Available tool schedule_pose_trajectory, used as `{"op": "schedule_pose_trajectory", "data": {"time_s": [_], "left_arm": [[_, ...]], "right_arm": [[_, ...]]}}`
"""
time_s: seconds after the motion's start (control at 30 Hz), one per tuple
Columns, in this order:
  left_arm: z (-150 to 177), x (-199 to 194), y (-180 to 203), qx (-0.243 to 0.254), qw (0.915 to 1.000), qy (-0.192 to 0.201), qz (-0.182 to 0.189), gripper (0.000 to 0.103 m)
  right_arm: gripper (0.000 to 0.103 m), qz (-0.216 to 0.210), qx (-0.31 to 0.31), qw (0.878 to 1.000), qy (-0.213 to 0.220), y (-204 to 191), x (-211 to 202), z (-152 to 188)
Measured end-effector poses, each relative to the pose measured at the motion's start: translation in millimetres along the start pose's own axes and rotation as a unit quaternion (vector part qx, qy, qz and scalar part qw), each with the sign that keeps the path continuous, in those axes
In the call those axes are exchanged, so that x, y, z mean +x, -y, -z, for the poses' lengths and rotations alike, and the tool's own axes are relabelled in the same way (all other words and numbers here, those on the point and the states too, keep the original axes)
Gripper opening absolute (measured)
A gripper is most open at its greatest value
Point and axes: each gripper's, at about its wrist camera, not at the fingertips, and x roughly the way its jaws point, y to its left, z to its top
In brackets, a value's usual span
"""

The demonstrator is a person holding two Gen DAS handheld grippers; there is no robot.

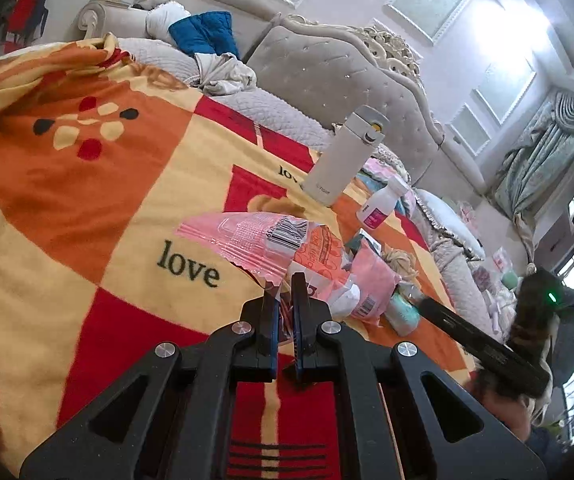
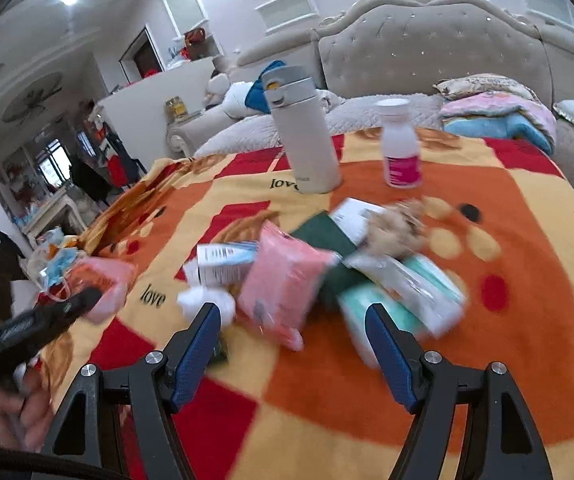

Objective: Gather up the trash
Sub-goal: 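Grasp the pink snack packet with the right tool while the left tool grasps another pink packet, then carry both pink packets to the black bin and open both tools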

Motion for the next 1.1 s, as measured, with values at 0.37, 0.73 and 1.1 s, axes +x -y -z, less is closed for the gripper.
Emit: {"op": "schedule_pose_trajectory", "data": {"time_s": [0.37, 0.73, 1.1], "left_arm": [[-1.2, 6.2, 0.4, -0.010, 0.9998, -0.010, 0.012, 0.003], [3.6, 5.5, 18.3, 0.013, 0.9994, -0.009, 0.030, 0.003], [33.9, 13.6, 84.4, 0.100, 0.9916, -0.037, 0.073, 0.003]], "right_arm": [[0.064, 0.116, -0.024, 0.992, -0.040, -26.3, 77.5, -19.3], [0.045, 0.063, -0.007, 0.998, -0.025, -10.8, 10.3, -8.4], [0.045, 0.049, -0.010, 0.999, 0.010, 38.5, -113.5, 54.4]]}}
